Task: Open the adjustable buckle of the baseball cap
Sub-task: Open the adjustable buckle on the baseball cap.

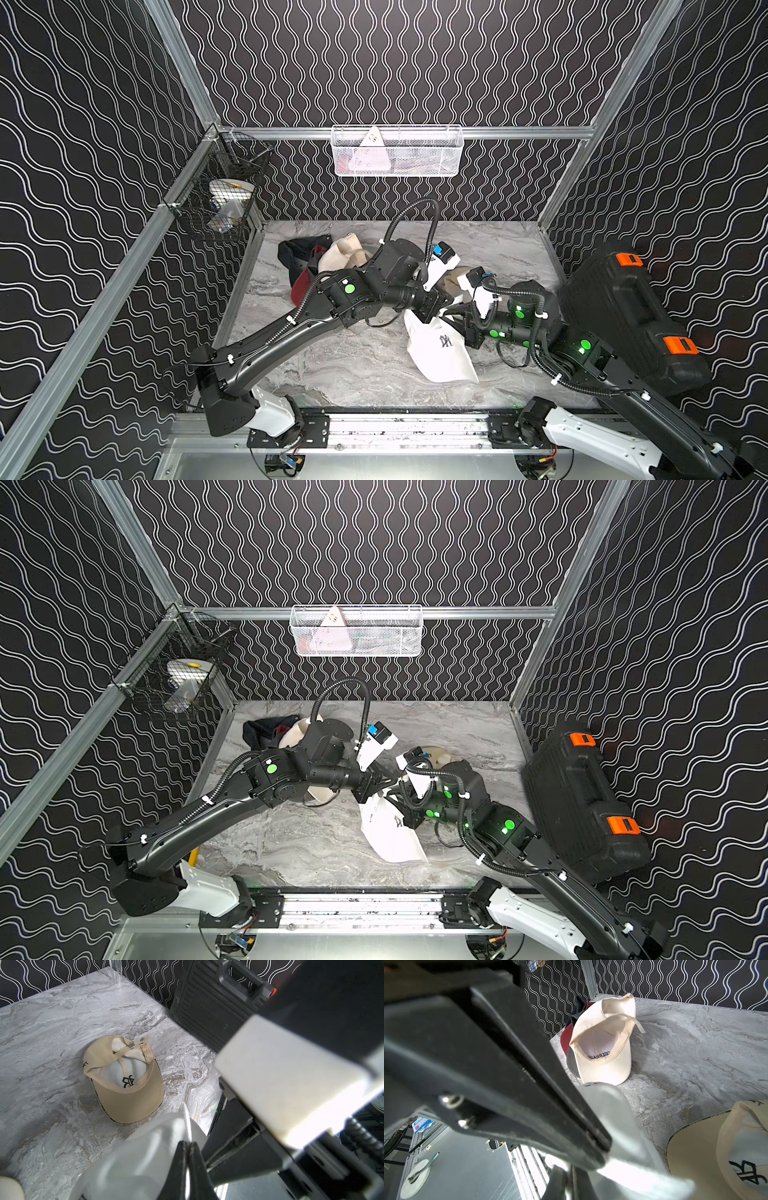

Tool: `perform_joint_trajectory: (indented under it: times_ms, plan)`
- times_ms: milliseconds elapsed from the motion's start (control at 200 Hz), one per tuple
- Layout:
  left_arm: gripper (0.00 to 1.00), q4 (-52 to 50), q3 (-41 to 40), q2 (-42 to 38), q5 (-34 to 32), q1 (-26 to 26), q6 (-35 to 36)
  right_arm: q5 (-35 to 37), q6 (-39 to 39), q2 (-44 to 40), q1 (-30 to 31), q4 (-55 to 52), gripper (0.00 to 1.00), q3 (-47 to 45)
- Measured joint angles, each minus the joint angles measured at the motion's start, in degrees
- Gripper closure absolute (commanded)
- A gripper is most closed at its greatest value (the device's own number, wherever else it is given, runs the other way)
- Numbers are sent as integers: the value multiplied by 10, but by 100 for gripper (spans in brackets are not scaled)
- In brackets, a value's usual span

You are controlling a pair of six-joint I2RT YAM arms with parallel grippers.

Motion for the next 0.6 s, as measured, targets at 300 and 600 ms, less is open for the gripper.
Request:
perform_joint_trajectory:
  times_ms: [300, 600]
  plan:
    - [100, 2, -6, -14, -10, 0, 0, 8, -2, -7, 0, 3, 100, -1]
    - [100, 1, -15, -27, -19, 0, 0, 38, 14, -24, 0, 4, 100, -12]
